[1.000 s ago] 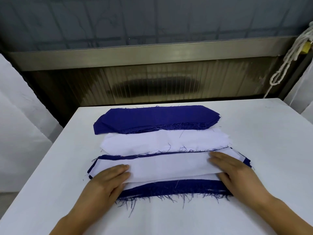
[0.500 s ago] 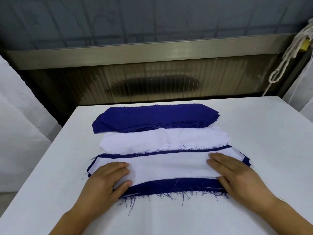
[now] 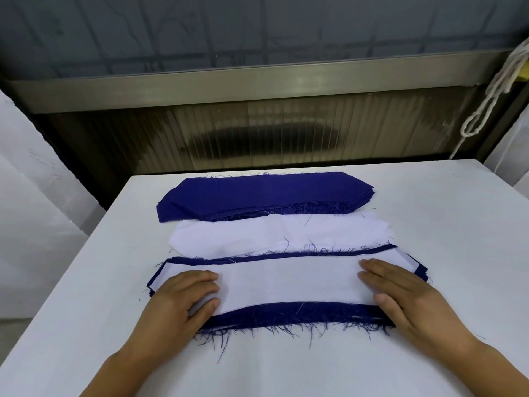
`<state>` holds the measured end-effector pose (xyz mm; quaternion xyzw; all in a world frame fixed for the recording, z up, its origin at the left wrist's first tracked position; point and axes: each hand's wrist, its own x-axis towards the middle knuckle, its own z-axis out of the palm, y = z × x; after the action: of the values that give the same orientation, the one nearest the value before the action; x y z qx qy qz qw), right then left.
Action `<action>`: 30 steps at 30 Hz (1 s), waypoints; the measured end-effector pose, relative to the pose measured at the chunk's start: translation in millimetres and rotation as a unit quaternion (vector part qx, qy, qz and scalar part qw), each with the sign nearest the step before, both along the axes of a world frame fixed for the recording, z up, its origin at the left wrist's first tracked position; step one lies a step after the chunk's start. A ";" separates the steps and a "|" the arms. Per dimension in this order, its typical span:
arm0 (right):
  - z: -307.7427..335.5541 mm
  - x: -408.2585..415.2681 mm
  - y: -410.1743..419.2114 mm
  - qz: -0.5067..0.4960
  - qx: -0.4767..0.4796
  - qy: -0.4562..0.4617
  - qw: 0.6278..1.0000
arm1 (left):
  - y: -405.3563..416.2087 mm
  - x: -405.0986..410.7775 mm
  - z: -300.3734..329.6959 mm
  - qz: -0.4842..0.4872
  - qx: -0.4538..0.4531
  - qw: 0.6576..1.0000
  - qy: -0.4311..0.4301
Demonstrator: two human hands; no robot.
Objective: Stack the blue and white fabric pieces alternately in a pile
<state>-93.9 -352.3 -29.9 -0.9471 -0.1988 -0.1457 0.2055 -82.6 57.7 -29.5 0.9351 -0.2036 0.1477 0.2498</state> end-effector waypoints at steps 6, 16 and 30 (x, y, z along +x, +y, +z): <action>13.0 12.1 10.5 -0.024 -0.014 -0.049 0.998 | -0.1 14.4 11.9 -0.001 0.004 1.000 0.018; 26.8 57.9 3.4 -0.140 -0.087 0.043 0.985 | -10.2 51.8 16.9 0.124 0.088 0.988 0.035; 22.2 181.3 65.4 -0.098 0.012 0.034 0.995 | -36.9 157.5 14.2 0.114 0.119 0.986 0.019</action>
<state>87.3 -286.9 -7.7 -0.9638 -0.0963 -0.1356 0.2085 75.0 20.8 -15.3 0.9777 -0.1074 0.1320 0.1227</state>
